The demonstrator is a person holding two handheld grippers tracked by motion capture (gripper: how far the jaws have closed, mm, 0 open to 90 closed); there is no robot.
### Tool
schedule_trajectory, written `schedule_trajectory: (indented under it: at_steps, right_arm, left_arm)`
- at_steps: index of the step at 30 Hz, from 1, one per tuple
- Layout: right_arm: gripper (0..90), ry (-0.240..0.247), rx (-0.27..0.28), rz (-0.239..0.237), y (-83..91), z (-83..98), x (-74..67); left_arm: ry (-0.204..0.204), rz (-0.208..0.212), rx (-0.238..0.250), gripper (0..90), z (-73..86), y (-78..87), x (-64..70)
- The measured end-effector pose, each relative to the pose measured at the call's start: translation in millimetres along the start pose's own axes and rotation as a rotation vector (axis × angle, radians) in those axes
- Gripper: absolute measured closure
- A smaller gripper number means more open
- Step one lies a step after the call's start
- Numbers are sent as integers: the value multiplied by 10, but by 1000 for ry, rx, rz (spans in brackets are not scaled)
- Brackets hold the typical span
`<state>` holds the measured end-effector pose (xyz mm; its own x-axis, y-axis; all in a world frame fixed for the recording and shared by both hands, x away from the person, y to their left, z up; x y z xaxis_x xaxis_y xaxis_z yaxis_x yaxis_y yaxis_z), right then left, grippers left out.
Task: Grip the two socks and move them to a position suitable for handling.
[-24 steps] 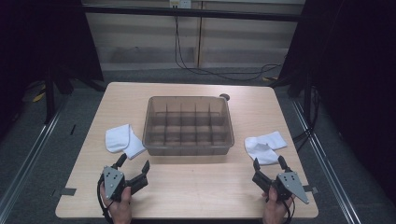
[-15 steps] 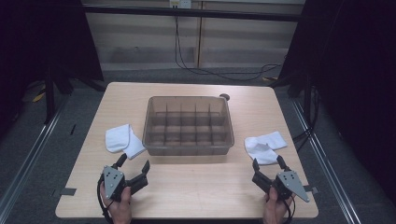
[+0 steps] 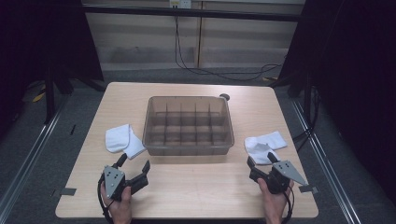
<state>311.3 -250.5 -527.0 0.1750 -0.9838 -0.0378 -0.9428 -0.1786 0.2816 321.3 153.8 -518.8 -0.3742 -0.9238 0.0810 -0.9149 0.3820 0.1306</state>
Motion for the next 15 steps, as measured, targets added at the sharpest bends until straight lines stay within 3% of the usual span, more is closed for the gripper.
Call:
schedule_trajectory:
  at_steps: [1,2,4,8,9,15]
  right_arm:
    - [263,6,-57,1,-55,-32,43]
    - [283,6,-72,1,-73,-51,57]
    - [290,1,-80,-29,-133,-117,55]
    - [289,29,-148,-23,-249,-164,75]
    - [299,5,-193,-43,-312,-201,111]
    - [301,-11,-267,-64,-370,-272,225]
  left_arm:
    - [0,-3,1,156,-1,1,-2]
    - [-4,-3,0,155,-1,3,-8]
    - [4,-4,3,154,-2,5,-8]
    - [2,-6,9,154,-6,9,-7]
    - [-1,-6,9,155,-6,9,-5]
    - [-10,-2,5,156,-2,11,1]
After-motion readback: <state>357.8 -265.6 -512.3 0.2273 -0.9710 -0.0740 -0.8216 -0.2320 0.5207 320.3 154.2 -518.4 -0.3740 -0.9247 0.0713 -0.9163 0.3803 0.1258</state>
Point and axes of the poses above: each handheld gripper's, and its own axes: y roughly backward along the jaws, z roughly out of its underside, x roughly to its right, the point moved 10 cm from there along -y, roughly forward along the jaws, and after that the axes turned 2 degrees about y, right-handed, at the moved point
